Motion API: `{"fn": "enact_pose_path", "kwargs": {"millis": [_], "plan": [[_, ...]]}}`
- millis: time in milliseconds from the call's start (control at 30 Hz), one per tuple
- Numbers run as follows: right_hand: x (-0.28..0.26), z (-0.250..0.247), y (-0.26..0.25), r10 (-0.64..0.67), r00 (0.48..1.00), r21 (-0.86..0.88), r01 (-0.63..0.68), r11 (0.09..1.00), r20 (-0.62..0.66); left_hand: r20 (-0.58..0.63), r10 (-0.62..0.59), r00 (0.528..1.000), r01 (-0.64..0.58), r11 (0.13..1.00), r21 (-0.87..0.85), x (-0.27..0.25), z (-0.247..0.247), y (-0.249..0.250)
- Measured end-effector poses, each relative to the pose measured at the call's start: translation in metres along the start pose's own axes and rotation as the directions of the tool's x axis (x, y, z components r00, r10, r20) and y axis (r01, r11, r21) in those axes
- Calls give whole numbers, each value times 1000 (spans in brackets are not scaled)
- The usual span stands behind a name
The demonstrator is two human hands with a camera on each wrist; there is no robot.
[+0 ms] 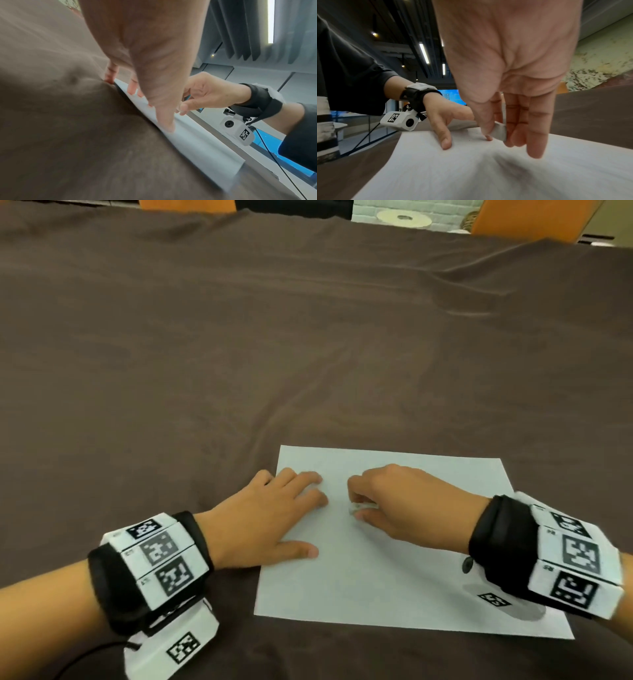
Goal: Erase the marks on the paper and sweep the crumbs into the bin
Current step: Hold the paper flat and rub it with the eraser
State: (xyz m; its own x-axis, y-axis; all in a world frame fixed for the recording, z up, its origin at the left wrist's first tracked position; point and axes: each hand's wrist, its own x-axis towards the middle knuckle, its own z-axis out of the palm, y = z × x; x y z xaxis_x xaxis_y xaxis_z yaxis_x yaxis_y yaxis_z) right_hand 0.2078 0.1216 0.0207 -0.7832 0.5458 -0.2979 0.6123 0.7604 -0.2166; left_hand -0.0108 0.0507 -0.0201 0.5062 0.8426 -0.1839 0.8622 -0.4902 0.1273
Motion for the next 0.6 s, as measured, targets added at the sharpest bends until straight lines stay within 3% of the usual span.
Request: {"fn": "enact_pose_path", "kwargs": {"millis": [233,400,533,600], "plan": [[36,-3,0,-32,998,-61,35,998,54,47,-108,993,109,994,-30,10,5,-4],[26,4,-16,-136,973,-172,169,971,188,88,-132,987,132,991,13,12,8,-7],[46,-10,-2,-50,994,-163,65,985,94,93,-140,986,138,990,30,14,8,-10],[41,-6,-6,-82,991,-184,101,978,106,87,-143,986,140,989,44,14,9,-9]]}}
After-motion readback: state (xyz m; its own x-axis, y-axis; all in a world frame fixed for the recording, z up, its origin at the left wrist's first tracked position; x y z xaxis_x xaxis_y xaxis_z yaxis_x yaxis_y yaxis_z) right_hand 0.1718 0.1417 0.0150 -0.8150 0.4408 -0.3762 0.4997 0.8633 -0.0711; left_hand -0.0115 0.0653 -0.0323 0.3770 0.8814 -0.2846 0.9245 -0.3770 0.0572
